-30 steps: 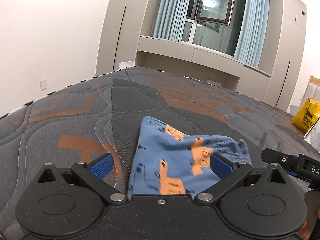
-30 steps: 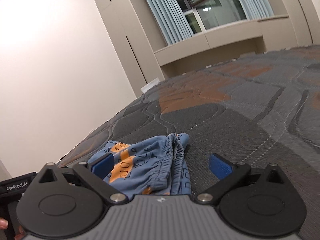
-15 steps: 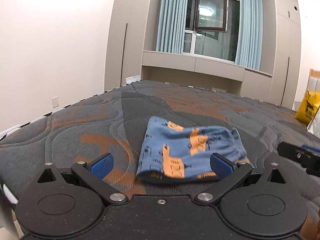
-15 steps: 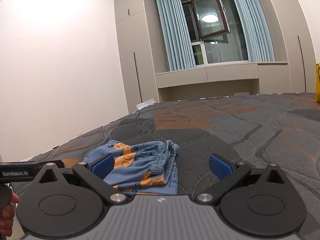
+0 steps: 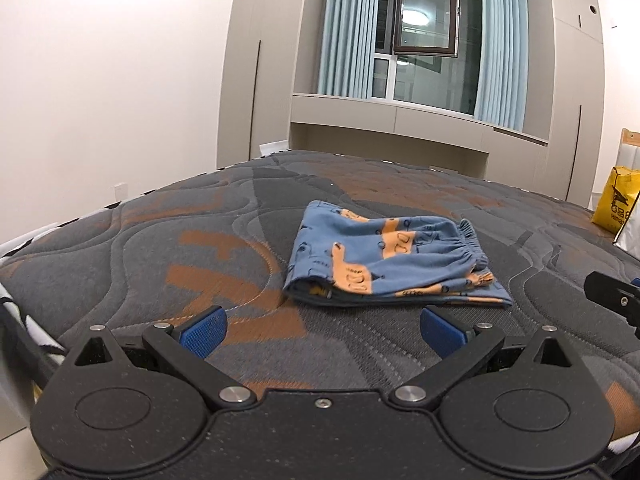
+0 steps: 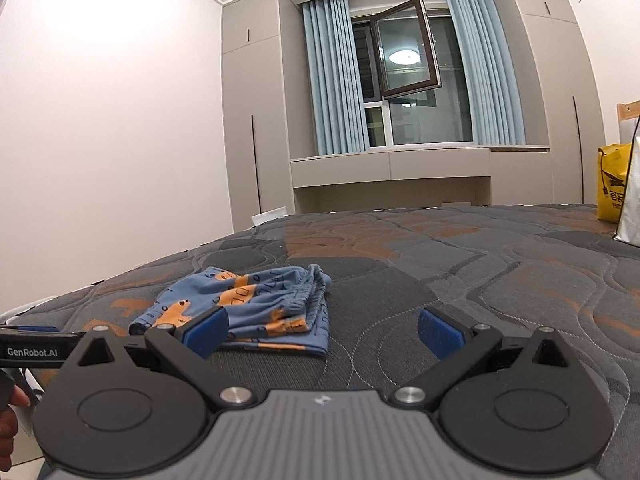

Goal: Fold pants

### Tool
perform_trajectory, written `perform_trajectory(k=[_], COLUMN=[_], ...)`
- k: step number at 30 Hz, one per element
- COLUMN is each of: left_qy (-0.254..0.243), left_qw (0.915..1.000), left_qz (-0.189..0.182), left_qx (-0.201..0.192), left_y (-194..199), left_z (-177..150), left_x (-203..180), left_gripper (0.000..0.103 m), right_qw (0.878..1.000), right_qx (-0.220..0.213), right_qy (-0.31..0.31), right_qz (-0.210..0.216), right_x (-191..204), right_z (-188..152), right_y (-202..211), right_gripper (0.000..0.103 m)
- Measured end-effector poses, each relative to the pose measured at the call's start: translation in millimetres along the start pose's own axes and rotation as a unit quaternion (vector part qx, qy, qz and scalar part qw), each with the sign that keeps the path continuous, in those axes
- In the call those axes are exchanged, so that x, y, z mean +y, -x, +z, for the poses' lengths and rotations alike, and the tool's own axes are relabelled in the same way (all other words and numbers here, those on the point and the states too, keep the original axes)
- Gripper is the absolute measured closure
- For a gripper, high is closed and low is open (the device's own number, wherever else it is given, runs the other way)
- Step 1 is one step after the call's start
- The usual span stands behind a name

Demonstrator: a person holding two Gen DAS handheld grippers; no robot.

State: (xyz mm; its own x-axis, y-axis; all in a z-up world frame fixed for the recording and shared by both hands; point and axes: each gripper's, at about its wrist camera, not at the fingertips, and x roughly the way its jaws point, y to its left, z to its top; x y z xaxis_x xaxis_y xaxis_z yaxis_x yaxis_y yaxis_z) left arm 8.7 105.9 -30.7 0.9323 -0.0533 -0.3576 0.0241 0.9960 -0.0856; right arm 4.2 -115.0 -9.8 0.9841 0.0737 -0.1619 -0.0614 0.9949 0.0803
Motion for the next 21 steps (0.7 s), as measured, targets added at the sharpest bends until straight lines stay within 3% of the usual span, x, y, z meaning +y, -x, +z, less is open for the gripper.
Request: perform_trajectory(k=[6,21], left_qy=[-0.007,-0.011], left_qw=[0.9998,0.9998], left_qz=[0.019,0.014], left_qx=[-0.002,0.012], left_y=[4.5,1.4], left_z=[-8.5,-15.7], left_x=[5.0,3.5], left_gripper=[0.001,0.001], right_qw=[1.000,0.999], right_qx=[0.004,0.023], right_qy=[0.010,0.023], right_qz=[0.003,0.021], right_x=[1.9,-0.4], right_z=[-15.0,-33.2], right_y=[1.7,2.2], right_gripper=[0.000,0.000])
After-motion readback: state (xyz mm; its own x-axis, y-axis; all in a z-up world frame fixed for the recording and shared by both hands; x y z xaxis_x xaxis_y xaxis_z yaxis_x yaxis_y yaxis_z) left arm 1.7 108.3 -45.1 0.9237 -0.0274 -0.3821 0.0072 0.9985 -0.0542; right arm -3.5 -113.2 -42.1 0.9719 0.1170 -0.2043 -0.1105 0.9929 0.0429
